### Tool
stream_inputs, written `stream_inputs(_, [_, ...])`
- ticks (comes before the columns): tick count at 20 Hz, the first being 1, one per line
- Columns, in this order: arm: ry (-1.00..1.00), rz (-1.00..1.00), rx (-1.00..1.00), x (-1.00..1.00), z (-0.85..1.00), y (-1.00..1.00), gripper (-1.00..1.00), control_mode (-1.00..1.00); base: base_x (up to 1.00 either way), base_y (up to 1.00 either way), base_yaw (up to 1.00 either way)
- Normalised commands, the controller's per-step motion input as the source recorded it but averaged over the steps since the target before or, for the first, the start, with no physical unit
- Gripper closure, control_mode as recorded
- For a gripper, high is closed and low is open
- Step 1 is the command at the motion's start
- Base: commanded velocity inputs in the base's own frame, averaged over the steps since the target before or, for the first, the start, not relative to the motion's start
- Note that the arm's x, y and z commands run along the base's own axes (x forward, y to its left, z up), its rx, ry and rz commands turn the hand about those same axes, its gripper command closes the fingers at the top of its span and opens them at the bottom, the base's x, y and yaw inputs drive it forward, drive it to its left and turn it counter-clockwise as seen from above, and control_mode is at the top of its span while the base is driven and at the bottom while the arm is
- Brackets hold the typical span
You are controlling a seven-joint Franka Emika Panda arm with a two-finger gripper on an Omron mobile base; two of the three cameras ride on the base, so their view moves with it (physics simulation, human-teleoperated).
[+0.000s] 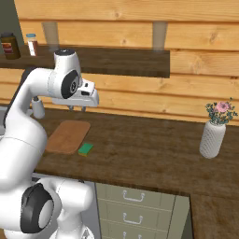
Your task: Pick up the sponge from the counter and clean the cutting board by briefly scrubbing or pressing down on the cutting board. Once finished, release the sponge.
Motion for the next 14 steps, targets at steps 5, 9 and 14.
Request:
stream_inputs(5, [0.0,0.0,0.0,0.0,-0.2,0.13,-1.0,-1.0,0.0,0.0,0.0])
stream_inputs(9, [0.06,0.0,0.0,0.0,-0.76,0.0,-1.0,-1.0,0.0,0.0,0.0])
stream_inputs(14, [0.12,0.0,0.0,0.0,-0.54,0.0,-1.0,-1.0,0.0,0.0,0.0])
